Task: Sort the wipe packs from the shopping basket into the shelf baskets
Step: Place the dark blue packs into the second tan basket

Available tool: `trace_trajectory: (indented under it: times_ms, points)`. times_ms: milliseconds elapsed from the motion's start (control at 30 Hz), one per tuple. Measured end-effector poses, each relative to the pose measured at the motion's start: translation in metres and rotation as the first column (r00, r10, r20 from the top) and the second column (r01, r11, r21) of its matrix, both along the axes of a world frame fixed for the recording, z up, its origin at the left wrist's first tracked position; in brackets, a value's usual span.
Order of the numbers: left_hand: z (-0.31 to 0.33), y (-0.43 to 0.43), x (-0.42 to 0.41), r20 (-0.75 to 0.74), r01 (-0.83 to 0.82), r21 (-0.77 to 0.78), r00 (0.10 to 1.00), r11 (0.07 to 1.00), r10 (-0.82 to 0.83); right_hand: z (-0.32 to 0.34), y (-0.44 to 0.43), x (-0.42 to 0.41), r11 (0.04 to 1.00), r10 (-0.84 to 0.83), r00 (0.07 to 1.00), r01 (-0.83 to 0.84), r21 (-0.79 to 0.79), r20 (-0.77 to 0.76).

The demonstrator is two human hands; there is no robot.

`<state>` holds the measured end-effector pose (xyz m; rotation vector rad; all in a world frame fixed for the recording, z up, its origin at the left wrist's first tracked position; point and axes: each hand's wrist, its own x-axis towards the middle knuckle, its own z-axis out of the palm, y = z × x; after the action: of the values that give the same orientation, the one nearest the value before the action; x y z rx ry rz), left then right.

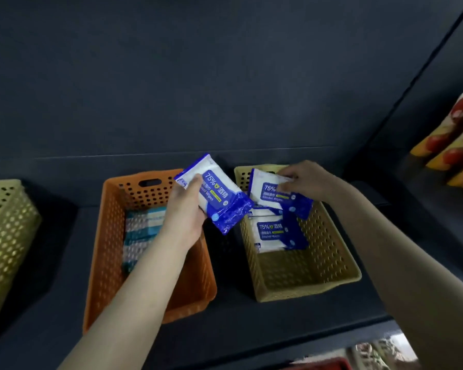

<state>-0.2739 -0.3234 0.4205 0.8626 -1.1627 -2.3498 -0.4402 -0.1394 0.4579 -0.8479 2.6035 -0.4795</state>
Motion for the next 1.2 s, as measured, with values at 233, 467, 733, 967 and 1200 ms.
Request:
trace_trajectory:
  times_ms: [233, 467, 733, 967, 1200]
  points:
    - [-0.007, -0.011, -0.003, -0.04, -0.206, 0.052, 0.977, 0.977, 0.208, -0.034, -0.026, -0.014, 0.951, 0.239, 0.944, -0.179, 0.254, -0.228]
    - [-0.011, -0.014, 0.001, -0.041, -0.185, 0.06, 0.981, 0.981, 0.188, -0.064, -0.008, -0.005, 0.994, 0.099, 0.944, -0.079, 0.075, -0.316]
    - [-0.013, -0.016, 0.002, -0.051, -0.179, 0.05, 0.982, 0.982, 0.182, -0.09, -0.005, 0.008, 0.991, 0.018, 0.982, -0.043, -0.125, -0.187]
    - [-0.003, -0.001, 0.002, -0.135, 0.039, 0.076, 0.99, 0.996, -0.028, -0.041, -0.005, 0.045, 0.624, -0.205, 0.741, 0.602, -0.498, 0.64]
    - [-0.005, 0.028, 0.004, -0.088, 0.31, -0.113, 0.943, 0.944, -0.32, -0.018, 0.001, 0.081, 0.47, -0.192, 0.664, 0.708, -0.526, 0.722]
